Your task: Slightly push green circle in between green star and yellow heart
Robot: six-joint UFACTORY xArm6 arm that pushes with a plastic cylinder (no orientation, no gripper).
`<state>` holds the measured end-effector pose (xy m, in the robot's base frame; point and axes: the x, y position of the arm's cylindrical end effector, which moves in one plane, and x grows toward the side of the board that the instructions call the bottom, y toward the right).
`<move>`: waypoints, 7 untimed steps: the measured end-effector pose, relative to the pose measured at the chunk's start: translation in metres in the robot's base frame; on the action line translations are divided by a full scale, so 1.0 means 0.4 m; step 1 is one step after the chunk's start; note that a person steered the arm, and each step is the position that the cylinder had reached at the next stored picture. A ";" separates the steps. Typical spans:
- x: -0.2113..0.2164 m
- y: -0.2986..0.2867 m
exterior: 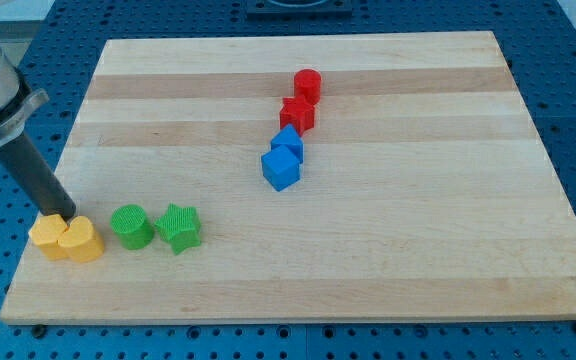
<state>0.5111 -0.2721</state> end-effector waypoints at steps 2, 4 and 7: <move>-0.010 0.000; -0.125 -0.082; -0.233 0.201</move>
<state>0.4180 -0.1918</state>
